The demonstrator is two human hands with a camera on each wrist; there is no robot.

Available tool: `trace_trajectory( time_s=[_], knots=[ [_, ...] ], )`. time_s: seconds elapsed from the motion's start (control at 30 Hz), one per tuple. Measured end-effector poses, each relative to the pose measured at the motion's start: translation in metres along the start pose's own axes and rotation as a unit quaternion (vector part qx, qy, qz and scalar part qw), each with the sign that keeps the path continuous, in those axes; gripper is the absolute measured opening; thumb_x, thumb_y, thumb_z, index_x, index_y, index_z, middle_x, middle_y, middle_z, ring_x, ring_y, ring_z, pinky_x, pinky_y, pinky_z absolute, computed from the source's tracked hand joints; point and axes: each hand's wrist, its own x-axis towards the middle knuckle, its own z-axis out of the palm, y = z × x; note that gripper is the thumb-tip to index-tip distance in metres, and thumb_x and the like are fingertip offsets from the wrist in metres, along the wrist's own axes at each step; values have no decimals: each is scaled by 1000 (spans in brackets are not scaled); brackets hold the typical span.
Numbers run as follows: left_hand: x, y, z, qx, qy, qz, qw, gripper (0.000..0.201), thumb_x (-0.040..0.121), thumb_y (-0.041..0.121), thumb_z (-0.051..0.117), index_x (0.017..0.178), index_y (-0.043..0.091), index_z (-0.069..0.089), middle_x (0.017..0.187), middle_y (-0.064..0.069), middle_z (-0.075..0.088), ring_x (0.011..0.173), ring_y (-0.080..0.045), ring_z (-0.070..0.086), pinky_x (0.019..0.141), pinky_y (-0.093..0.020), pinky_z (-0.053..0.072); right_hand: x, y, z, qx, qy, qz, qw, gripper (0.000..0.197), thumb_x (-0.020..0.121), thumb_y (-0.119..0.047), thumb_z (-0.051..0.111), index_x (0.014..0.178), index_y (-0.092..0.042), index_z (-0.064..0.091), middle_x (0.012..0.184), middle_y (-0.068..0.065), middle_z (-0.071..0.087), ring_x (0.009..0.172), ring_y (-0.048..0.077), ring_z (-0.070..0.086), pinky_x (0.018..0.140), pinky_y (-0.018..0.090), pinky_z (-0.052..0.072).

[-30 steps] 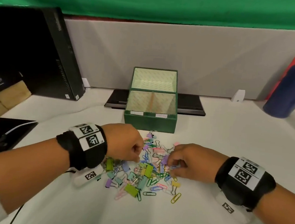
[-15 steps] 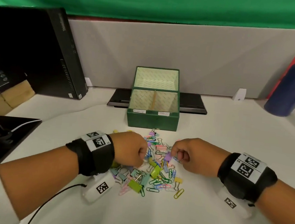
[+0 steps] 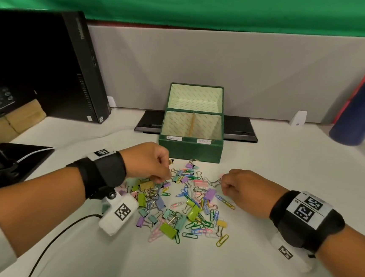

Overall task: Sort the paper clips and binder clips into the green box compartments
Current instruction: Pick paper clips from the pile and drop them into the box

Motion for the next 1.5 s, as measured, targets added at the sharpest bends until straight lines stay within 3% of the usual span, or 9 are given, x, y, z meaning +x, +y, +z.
trace_trajectory(
  time_s=[0.13, 0.43, 0.67, 0.8, 0.9, 1.07, 1.17, 1.27, 1.5],
  knots=[
    [2, 11, 14, 317, 28, 19, 948, 15, 80, 32, 73, 87, 26, 61, 80, 11, 60, 69, -1, 53, 60, -25, 42, -2, -5, -1, -13, -37, 4, 999, 16, 94, -40, 60, 93, -24, 60, 94, -8, 54, 83, 13, 53, 72, 24, 43],
    [8, 28, 49, 451, -66, 103, 884, 21, 90, 39, 61, 107, 29, 68, 94, 10, 60, 86, -14, 55, 73, -29, 44, -4, -4, 1, -30, -26, -8, 999, 11, 96, -28, 52, 88, -22, 56, 90, -5, 59, 78, 15, 53, 69, 26, 46],
    [9, 16, 40, 392, -54, 141, 908, 7, 83, 27, 60, 80, 23, 65, 84, 8, 64, 76, -13, 60, 70, -32, 53, -7, -9, -5, 19, 10, -19, 1000, 19, 94, -20, 49, 108, -33, 49, 85, -6, 61, 75, 15, 57, 71, 32, 51],
    [16, 14, 15, 115, 0, 51, 992, 8, 86, 14, 70, 79, 14, 65, 79, 0, 74, 67, -9, 65, 62, -25, 52, -5, -8, -6, 17, -32, -31, 999, 22, 102, -20, 40, 89, -26, 58, 85, -13, 52, 76, 6, 49, 74, 27, 42],
    [16, 12, 8, -82, -82, -45, 992, 15, 93, -4, 52, 97, 8, 59, 82, -14, 70, 61, -18, 64, 56, -25, 53, -7, -12, -9, 35, -31, -44, 998, 31, 106, -24, 37, 77, -30, 48, 72, -21, 54, 68, -4, 48, 64, 17, 34],
    [5, 22, 26, 206, -105, 47, 972, 19, 98, 16, 46, 87, 10, 60, 80, 0, 59, 66, -3, 50, 61, -18, 40, -11, -16, -8, 44, -35, -60, 997, 18, 94, -51, 58, 91, -35, 66, 83, -17, 65, 77, 3, 59, 71, 23, 51],
    [0, 22, 35, 360, -112, 76, 923, 22, 89, 42, 62, 108, 30, 62, 107, 10, 58, 85, -8, 51, 72, -26, 40, -13, -21, -10, 19, -65, -100, 993, 18, 97, -37, 61, 110, -43, 72, 73, -52, 52, 72, -15, 53, 62, 5, 39],
    [3, 20, 40, 453, -102, 105, 879, 33, 88, 49, 62, 119, 39, 61, 112, 11, 51, 92, -9, 49, 74, -28, 39, -12, -24, -12, -8, -84, -109, 990, 23, 96, -34, 64, 116, -43, 71, 64, -60, 39, 72, -28, 45, 58, 1, 34],
    [1, 13, 45, 466, -86, 181, 862, 15, 95, 33, 50, 94, 27, 64, 101, 7, 58, 86, -16, 57, 72, -33, 49, -7, -14, -3, -21, -32, -80, 996, 15, 86, -44, 71, 98, -36, 71, 68, -16, 55, 61, 1, 49, 58, 14, 34]
  ],
)
